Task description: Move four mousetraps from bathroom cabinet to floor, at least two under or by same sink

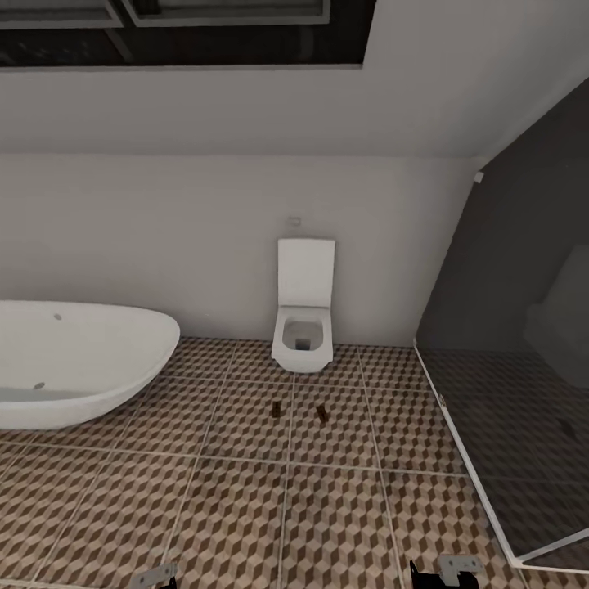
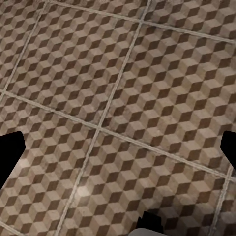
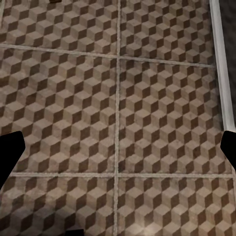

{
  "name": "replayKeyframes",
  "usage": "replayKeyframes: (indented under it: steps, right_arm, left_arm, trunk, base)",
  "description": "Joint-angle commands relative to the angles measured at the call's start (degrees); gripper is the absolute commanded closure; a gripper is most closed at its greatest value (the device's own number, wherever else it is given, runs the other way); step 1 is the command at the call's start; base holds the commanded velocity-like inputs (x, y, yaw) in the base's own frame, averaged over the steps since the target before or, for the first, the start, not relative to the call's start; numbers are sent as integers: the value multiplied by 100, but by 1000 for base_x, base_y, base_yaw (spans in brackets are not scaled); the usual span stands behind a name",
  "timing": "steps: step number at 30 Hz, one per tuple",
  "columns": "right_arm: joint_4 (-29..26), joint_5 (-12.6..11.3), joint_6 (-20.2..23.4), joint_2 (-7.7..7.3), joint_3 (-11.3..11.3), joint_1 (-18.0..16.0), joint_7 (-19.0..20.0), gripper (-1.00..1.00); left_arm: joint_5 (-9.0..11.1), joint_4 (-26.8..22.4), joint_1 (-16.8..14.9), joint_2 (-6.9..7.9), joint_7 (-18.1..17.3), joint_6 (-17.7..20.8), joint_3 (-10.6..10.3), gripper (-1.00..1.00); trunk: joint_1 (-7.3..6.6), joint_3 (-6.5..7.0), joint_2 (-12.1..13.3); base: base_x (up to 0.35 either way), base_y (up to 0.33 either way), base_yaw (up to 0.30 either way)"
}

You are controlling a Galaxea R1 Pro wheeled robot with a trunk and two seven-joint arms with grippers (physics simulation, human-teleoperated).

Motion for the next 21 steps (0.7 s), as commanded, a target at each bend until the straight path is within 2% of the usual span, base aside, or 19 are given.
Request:
replayKeyframes:
  steps: [1, 21]
  right_arm:
    - [5, -5, -17, 0, 14, -5, -18, -100]
    - [5, -1, -24, 0, 20, -5, -18, -100]
  left_arm:
    - [30, -1, -4, 2, 33, -12, -49, -100]
    - [30, 15, -1, -48, 33, -12, -49, -100]
  trunk:
    - [3, -10, -11]
    - [3, -8, -11]
  base:
    - [0, 0, 0]
    - [0, 0, 0]
